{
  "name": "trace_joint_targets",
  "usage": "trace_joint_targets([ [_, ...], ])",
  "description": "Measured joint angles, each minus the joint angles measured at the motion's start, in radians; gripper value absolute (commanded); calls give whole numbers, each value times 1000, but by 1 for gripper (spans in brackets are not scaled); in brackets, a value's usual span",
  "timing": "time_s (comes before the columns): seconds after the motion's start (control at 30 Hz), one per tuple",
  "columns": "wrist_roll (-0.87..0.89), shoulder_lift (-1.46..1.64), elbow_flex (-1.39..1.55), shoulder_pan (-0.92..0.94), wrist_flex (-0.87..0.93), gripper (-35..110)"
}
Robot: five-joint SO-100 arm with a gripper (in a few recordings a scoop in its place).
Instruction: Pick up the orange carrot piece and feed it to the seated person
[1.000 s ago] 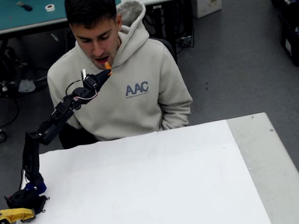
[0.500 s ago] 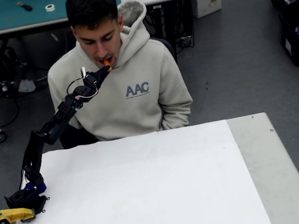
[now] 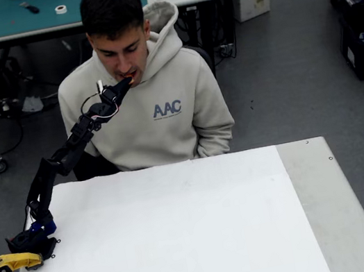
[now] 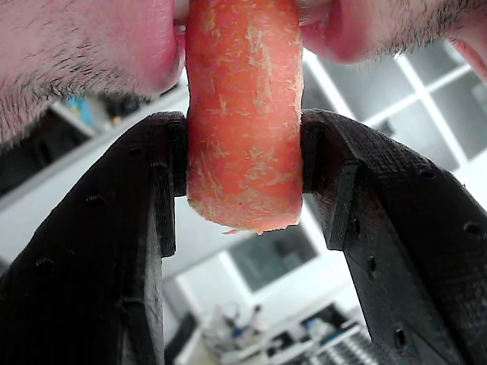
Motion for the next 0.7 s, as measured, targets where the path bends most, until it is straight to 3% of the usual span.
trace_joint_targets([
  [0.3,0,0,-2,-9,0,0],
  [0.7,9,0,-9,-23,0,27],
])
